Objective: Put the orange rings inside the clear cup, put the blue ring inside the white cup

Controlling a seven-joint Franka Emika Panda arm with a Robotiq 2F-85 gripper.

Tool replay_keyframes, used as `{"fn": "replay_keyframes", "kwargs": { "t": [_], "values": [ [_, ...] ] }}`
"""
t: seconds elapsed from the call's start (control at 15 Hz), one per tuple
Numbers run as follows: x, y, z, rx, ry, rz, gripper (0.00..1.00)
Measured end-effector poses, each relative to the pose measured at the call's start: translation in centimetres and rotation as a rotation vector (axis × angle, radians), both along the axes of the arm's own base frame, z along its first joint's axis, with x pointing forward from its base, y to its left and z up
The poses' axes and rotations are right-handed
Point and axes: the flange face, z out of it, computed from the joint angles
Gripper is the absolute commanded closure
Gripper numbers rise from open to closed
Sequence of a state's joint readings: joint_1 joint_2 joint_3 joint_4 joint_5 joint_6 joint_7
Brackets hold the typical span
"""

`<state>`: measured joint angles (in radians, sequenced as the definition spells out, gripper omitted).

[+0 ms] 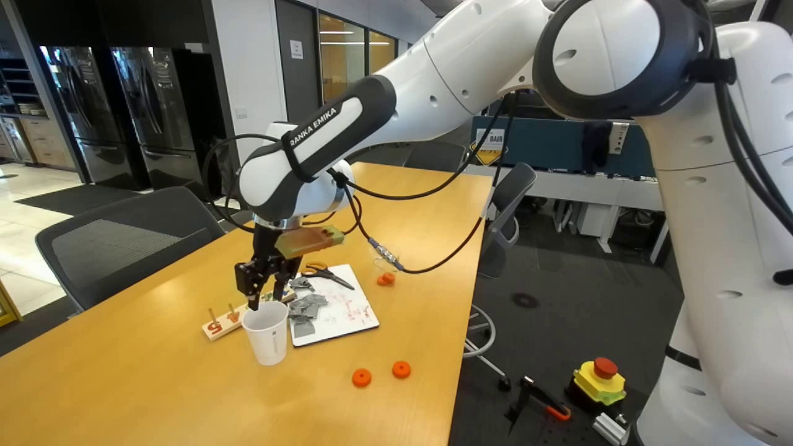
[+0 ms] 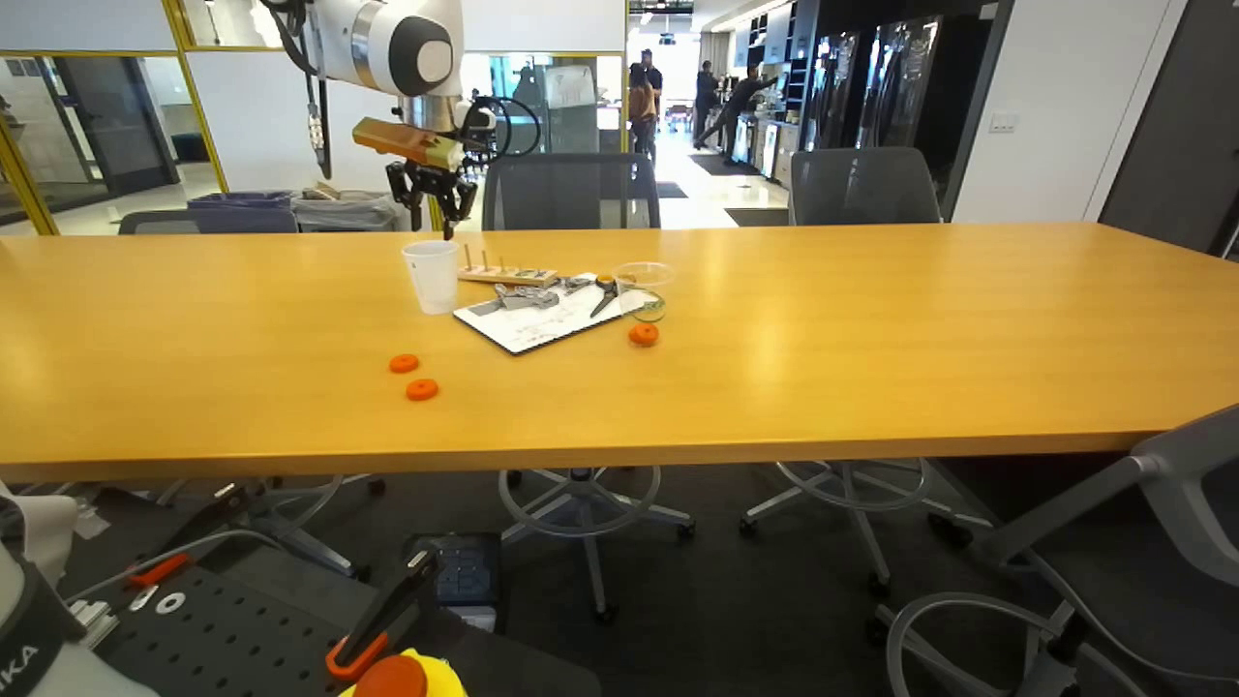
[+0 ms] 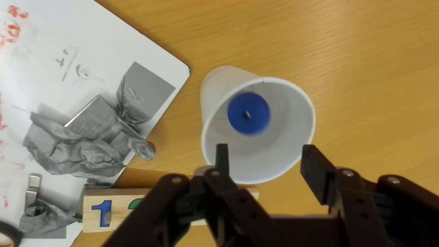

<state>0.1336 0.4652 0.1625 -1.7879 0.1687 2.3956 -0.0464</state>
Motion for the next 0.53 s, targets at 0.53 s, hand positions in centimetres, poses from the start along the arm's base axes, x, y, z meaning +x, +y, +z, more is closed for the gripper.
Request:
{"fn": "replay_keyframes", "kwargs": {
  "t": [0.53],
  "values": [
    [-0.7,-1.6,0.2,-0.121,-0.013,0.014,0.00]
  ]
}}
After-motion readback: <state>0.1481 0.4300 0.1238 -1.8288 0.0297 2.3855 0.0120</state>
